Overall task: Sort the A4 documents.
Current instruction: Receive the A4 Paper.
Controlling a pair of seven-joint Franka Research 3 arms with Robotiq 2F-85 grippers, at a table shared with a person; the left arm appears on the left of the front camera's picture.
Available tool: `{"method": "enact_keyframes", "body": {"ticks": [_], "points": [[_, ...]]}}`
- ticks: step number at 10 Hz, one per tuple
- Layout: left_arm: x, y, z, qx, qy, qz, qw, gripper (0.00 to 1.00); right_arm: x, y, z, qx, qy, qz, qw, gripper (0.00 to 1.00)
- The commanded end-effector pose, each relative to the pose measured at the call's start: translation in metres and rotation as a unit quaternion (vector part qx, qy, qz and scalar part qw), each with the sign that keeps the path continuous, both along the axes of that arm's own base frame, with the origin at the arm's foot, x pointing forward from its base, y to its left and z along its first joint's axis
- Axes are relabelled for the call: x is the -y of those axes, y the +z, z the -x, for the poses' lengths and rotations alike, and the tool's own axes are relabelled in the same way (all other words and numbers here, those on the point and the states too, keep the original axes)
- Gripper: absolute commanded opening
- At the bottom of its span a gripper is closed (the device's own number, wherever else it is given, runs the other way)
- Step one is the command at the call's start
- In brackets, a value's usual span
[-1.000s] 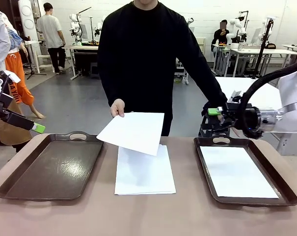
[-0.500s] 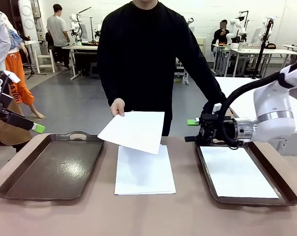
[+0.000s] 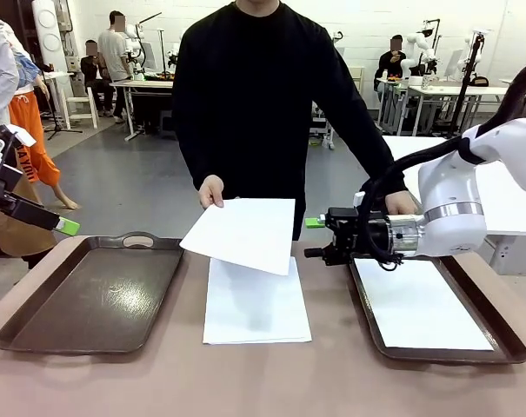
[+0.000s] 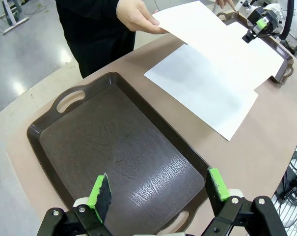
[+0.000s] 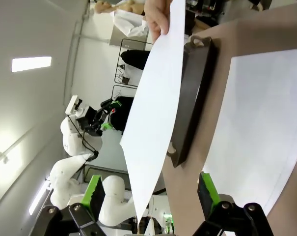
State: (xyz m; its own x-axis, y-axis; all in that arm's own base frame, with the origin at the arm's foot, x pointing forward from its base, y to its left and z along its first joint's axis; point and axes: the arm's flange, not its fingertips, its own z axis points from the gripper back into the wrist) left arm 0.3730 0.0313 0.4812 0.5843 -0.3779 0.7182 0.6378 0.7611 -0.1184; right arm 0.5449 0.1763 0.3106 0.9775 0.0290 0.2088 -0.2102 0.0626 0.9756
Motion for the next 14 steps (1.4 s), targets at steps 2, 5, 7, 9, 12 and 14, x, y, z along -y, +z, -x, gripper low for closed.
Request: {"method": "enact_keyframes", "body": {"ticks": [2, 5, 7, 9, 12, 14], "points": [[-0.002, -0.003, -0.002, 0.007, -0.01, 0.004, 1.0, 1.0, -0.021, -0.01, -0.034, -0.023, -0.036, -0.01, 0.999, 1.0], [-0.002, -0.003, -0.002, 0.007, -0.01, 0.004, 1.0, 1.0, -0.043, -0.022, -0.043, -0.059, -0.043, -0.021, 0.997, 1.0], [-0.002, -0.003, -0.002, 0.007, -0.01, 0.004, 1.0, 1.0, -0.053, -0.02, -0.042, -0.064, -0.043, -0.035, 0.996, 1.0], [-0.002, -0.003, -0.002, 0.007, -0.01, 0.004, 1.0, 1.0, -0.055, -0.014, -0.037, -0.059, -0.038, -0.042, 0.997, 1.0], [-0.002, -0.003, -0.002, 0.007, -0.01, 0.004, 1.0, 1.0, -0.05, -0.015, -0.038, -0.052, -0.037, -0.041, 0.997, 0.82], [-0.002, -0.003, -0.002, 0.007, -0.01, 0.004, 1.0, 1.0, -0.05, -0.014, -0.037, -0.055, -0.034, -0.042, 0.997, 0.64]]}}
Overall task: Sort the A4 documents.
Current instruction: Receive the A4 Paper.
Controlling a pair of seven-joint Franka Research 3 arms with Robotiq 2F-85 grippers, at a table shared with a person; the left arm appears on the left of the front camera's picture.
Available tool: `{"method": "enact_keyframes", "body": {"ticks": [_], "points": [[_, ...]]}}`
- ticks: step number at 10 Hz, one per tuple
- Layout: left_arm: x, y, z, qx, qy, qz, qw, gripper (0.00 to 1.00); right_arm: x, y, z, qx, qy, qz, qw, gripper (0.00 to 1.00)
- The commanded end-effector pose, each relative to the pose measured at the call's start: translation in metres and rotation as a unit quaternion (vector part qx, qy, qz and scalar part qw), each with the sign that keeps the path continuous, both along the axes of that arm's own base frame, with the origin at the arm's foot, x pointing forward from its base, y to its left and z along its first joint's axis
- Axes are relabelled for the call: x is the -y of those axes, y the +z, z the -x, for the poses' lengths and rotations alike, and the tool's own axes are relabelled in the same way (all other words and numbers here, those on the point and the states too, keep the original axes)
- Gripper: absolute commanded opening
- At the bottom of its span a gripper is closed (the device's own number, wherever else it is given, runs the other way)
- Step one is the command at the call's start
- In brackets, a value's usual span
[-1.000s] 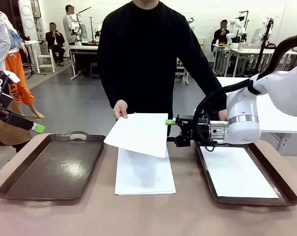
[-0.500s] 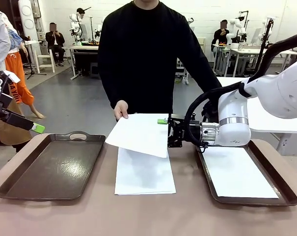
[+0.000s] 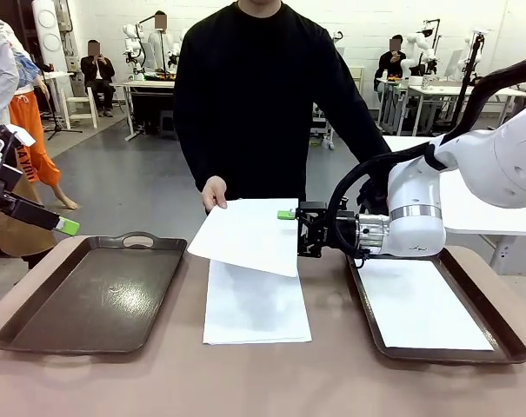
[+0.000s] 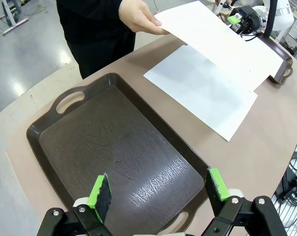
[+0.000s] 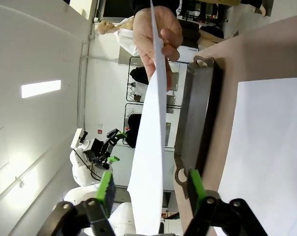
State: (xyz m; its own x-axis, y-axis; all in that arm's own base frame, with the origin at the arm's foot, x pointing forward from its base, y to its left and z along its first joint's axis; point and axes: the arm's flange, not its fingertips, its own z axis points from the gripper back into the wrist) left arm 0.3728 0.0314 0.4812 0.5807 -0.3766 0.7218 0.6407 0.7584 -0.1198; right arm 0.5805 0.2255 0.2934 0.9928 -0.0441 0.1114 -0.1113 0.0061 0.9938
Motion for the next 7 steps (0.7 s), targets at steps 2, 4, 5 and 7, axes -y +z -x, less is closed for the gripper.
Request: {"method": "enact_keyframes", "body": {"ticks": [2, 4, 5, 7], "points": [[-0.0018, -0.0028, -0.0019, 0.005, -0.008, 0.002, 1.0, 1.0, -0.0021, 0.003, -0.001, -0.011, 0.002, -0.009, 1.0, 0.46], [-0.0018, -0.0028, -0.0019, 0.005, -0.008, 0.002, 1.0, 1.0, -0.0012, 0.0025, 0.0, -0.015, 0.005, -0.01, 1.0, 0.28], [-0.0018, -0.0028, -0.0019, 0.005, -0.008, 0.002, 1.0, 1.0, -0.0013, 0.0011, 0.0011, -0.017, 0.008, -0.009, 1.0, 0.38], [-0.0018, -0.0028, -0.0019, 0.005, -0.008, 0.002, 1.0, 1.0, -0.0013, 0.0009, 0.0011, -0.019, 0.009, -0.011, 1.0, 0.2]]}}
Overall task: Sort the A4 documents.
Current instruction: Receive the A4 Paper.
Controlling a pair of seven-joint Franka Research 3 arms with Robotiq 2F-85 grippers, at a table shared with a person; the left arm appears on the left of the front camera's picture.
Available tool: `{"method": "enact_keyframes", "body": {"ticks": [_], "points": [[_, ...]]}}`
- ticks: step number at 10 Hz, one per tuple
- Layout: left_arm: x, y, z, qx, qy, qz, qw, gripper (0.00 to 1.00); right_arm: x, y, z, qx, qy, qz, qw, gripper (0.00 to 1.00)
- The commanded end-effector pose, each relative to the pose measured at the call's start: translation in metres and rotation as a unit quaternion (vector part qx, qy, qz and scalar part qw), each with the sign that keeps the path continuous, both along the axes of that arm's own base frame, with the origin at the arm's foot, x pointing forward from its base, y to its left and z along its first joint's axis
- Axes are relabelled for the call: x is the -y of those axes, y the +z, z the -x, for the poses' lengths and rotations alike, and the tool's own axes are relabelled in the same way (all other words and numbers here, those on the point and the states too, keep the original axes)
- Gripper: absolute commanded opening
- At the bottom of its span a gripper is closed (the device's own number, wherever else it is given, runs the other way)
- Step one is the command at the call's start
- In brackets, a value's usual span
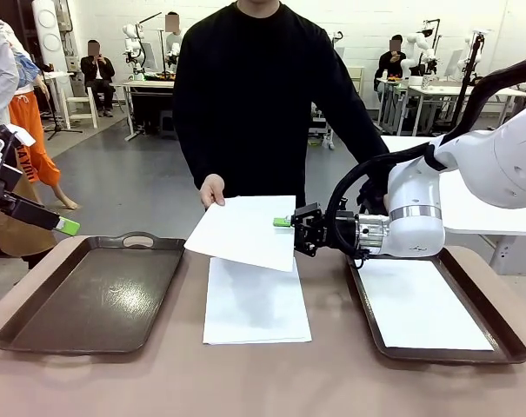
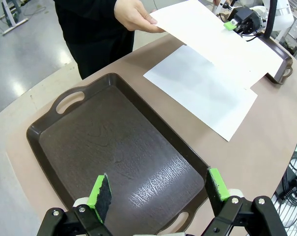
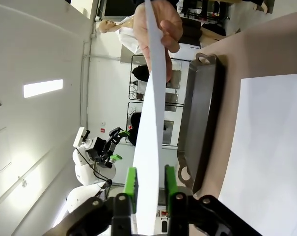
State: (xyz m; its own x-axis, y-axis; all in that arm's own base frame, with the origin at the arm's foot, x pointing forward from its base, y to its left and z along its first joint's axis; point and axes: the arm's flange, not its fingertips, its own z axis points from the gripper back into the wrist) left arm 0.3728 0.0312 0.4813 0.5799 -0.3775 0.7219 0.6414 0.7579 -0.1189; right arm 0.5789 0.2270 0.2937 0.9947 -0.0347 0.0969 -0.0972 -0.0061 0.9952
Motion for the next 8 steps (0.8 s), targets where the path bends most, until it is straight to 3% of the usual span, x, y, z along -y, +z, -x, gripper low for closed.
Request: {"method": "enact_keyframes", "body": {"ticks": [1, 8], "points": [[-0.002, -0.003, -0.0019, 0.005, -0.008, 0.002, 1.0, 1.0, 0.0001, 0.0003, -0.0008, -0.013, 0.005, -0.009, 1.0, 0.0], [-0.002, -0.003, -0.0019, 0.005, -0.008, 0.002, 1.0, 1.0, 0.0022, 0.001, -0.0023, -0.013, 0.017, -0.021, 1.0, 0.0]]}}
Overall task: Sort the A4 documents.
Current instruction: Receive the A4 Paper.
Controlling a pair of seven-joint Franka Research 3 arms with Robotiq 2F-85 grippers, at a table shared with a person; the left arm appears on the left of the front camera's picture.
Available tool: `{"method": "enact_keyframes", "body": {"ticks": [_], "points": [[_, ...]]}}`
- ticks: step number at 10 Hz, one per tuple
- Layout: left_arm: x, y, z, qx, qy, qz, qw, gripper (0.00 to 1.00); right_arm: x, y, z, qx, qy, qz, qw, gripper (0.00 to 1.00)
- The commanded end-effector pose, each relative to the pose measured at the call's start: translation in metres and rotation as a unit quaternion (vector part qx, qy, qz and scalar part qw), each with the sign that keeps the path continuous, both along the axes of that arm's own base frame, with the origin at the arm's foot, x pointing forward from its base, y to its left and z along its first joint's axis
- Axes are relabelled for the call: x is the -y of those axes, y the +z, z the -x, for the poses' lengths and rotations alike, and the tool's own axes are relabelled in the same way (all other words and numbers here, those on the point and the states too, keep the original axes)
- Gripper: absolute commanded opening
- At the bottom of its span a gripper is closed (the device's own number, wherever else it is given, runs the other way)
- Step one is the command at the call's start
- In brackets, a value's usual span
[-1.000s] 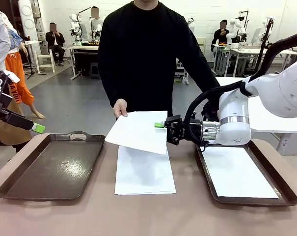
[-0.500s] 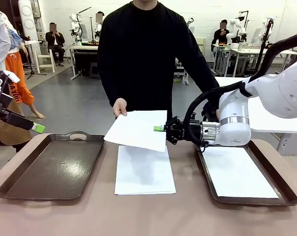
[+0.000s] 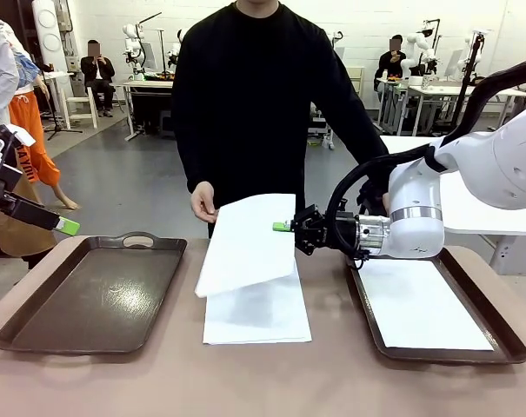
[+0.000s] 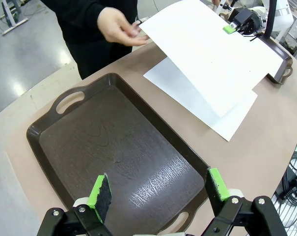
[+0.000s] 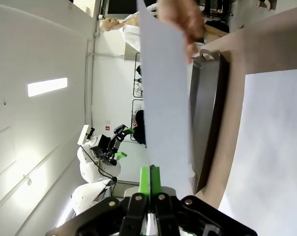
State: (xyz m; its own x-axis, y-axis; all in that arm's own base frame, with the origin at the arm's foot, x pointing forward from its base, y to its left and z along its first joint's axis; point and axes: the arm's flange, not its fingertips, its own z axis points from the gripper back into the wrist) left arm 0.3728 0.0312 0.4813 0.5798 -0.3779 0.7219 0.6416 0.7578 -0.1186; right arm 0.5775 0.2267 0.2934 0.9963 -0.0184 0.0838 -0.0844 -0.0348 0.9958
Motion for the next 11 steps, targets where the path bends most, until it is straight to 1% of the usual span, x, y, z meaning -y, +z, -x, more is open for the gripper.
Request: {"method": "enact_keyframes", "body": {"ticks": [1, 2, 11], "points": [[-0.002, -0.0029, -0.0019, 0.005, -0.008, 0.002, 1.0, 1.0, 0.0015, 0.0053, -0.0026, -0.002, 0.019, -0.011, 1.0, 0.0], [-0.002, -0.0029, -0.0019, 0.005, -0.008, 0.002, 1.0, 1.0, 0.0, 0.0, 0.0, 0.0, 0.0, 0.0, 1.0, 0.0], [-0.002, -0.0029, -0.0019, 0.005, -0.008, 0.002, 1.0, 1.0, 0.0, 0.0, 0.0, 0.0, 0.0, 0.0, 1.0, 0.0]]}}
